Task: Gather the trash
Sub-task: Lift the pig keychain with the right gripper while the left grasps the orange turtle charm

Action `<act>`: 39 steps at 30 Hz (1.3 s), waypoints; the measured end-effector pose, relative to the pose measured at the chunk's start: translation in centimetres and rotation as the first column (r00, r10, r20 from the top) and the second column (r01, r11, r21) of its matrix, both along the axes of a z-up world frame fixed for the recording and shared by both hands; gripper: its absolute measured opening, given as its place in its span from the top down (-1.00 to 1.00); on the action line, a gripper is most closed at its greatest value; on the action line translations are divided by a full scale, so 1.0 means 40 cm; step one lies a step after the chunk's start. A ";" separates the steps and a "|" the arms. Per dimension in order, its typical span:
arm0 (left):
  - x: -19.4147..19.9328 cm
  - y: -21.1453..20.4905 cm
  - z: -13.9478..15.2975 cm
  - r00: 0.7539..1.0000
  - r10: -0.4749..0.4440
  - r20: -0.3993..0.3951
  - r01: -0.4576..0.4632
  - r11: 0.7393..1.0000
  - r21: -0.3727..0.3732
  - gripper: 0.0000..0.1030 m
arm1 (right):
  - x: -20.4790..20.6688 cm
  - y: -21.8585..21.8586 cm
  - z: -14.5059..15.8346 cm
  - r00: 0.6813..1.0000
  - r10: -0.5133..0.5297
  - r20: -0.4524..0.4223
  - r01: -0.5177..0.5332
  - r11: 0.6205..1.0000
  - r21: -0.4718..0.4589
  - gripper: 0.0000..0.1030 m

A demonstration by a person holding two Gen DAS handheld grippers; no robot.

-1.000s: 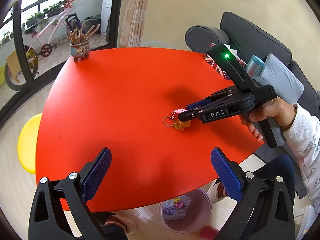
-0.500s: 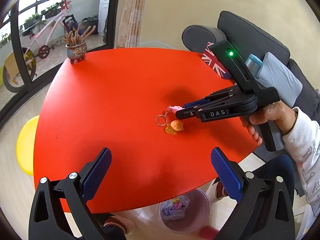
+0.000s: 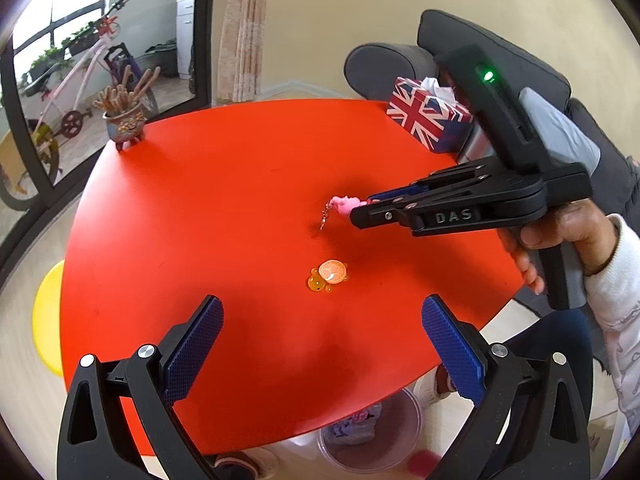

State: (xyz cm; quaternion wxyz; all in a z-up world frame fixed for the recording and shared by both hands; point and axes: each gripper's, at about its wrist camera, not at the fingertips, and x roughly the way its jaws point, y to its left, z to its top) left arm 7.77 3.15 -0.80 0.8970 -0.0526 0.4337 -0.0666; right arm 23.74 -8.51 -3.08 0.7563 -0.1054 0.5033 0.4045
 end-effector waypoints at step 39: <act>0.270 -0.073 -0.196 0.925 -0.009 -0.380 0.038 0.997 0.070 -0.70 | 0.025 -0.143 0.050 0.992 -0.126 0.028 0.125 0.992 0.032 0.50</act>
